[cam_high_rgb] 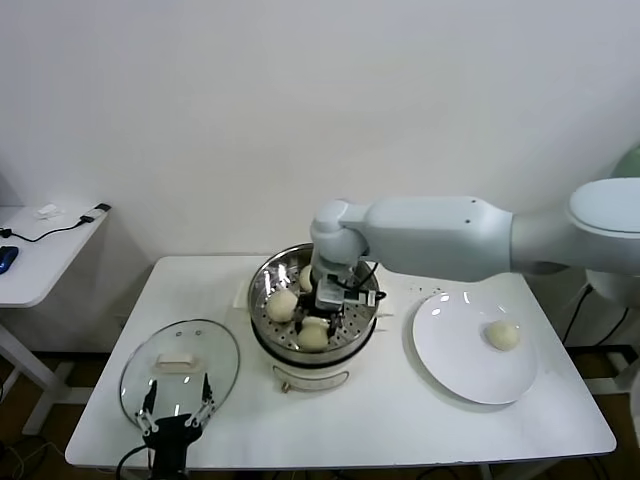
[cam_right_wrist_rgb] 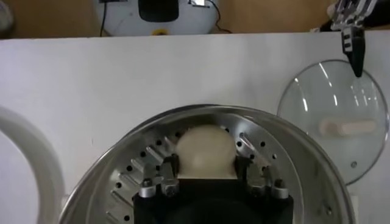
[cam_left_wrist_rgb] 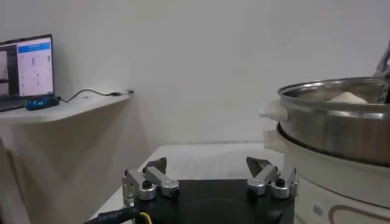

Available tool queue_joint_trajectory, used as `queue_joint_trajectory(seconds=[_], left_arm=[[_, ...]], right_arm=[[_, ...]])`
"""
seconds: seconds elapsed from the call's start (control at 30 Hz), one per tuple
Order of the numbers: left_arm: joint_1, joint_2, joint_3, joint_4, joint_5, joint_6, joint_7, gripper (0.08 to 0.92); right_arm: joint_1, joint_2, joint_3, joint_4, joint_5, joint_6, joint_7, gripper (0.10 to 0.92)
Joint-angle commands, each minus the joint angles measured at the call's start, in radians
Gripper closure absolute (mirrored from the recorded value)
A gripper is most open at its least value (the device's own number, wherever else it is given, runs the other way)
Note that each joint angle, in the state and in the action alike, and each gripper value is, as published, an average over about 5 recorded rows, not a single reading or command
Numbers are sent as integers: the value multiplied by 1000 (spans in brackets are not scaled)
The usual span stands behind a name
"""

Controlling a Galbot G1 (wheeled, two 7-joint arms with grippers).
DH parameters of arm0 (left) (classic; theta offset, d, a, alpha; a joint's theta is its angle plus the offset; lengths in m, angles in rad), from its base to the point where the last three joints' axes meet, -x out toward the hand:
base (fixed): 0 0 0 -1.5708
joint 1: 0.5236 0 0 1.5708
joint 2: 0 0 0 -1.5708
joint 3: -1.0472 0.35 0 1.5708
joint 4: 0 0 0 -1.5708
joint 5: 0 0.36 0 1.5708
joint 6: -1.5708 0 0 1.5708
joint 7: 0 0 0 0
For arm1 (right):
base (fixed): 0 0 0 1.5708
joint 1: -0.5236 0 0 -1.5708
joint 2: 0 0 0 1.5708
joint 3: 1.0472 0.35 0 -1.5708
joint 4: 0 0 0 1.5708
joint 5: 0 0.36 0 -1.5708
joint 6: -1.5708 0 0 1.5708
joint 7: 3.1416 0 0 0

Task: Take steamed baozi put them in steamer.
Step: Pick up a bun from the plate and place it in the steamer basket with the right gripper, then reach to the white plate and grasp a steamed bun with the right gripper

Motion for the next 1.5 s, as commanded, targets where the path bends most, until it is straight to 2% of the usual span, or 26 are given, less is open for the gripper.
queue_joint_trajectory(seconds=[0.03, 0.3, 0.5, 0.6, 0.7, 0.8, 0.93, 1.1, 1.23, 1.5], left_arm=[[1, 0, 0, 1, 1, -1, -1, 177], [2, -3, 2, 2, 6, -3, 0, 177], [7, -6, 7, -1, 13, -6, 0, 177], [8, -6, 8, -1, 14, -8, 0, 177], [10, -5, 10, -1, 14, -9, 0, 177], [9, -3, 13, -2, 14, -10, 2, 177], [6, -2, 13, -5, 12, -11, 6, 177], [0, -2, 9, -7, 9, -10, 9, 177], [3, -1, 1, -8, 10, -13, 11, 177], [8, -4, -15, -7, 15, -16, 12, 177]], right_arm=[[-45, 41, 7, -75, -16, 34, 15, 372], [50, -4, 10, -37, 133, 19, -53, 215], [159, -148, 22, -61, 337, -17, -146, 203], [220, -244, 12, -125, 466, -92, -192, 203], [261, -337, -14, -210, 521, -186, -229, 203], [275, -444, -64, -270, 506, -270, -227, 203], [229, -593, -95, -275, 463, -346, -201, 203], [60, -719, -29, -266, 291, -380, -161, 203], [-124, -756, 83, -301, 176, -384, -143, 203], [-373, -728, 306, -385, 66, -407, -113, 203]])
